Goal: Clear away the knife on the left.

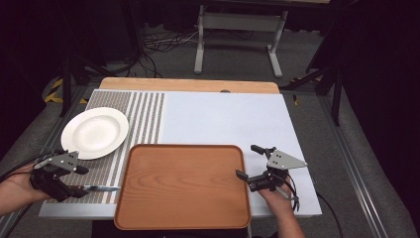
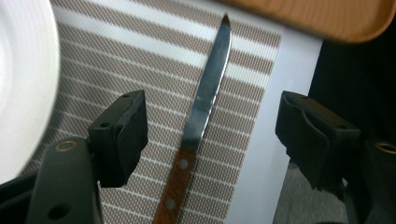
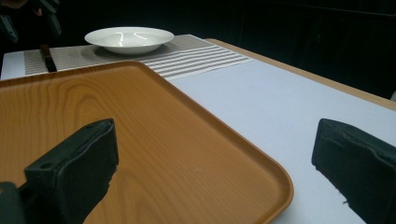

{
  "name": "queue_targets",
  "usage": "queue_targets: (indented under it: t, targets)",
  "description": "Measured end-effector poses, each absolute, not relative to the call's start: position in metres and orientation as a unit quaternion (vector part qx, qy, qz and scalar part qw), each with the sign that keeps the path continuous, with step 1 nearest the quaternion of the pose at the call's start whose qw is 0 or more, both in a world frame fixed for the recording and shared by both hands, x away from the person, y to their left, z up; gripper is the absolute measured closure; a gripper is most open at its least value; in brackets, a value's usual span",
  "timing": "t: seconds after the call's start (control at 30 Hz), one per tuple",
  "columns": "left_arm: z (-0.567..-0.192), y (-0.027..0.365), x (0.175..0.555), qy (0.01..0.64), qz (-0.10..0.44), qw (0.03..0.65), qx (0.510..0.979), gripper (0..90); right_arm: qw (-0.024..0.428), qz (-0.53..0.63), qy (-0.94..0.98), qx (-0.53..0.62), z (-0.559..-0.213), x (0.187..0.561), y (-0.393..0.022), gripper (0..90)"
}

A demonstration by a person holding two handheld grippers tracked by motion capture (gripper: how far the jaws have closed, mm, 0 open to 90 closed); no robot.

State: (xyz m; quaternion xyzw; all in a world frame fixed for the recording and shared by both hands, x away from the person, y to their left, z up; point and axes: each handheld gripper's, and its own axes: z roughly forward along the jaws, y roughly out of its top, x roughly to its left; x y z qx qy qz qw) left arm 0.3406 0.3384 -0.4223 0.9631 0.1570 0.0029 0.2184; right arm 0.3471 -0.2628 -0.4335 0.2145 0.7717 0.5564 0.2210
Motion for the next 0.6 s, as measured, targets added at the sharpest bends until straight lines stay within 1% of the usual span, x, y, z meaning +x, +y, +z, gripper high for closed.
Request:
queue_targets:
  t: [0.27, 0.3, 0.53, 0.6]
  targets:
    - [-0.431, 0.340, 0.342, 0.142, -0.013, 0.187, 0.972, 31.1, 0.218, 0.557, 0.773, 0.213, -0.434, 0.347, -0.262, 1.1]
    - [-0.432, 0.340, 0.343, 0.141, -0.015, 0.179, 0.974, 33.8, 0.218, 0.554, 0.775, 0.211, -0.434, 0.347, -0.261, 1.1]
    - [-0.435, 0.340, 0.346, 0.133, -0.010, 0.143, 0.981, 35.8, 0.217, 0.553, 0.777, 0.209, -0.435, 0.347, -0.260, 1.1]
    - [-0.435, 0.340, 0.346, 0.132, -0.007, 0.135, 0.982, 37.9, 0.217, 0.553, 0.777, 0.209, -0.435, 0.347, -0.260, 1.1]
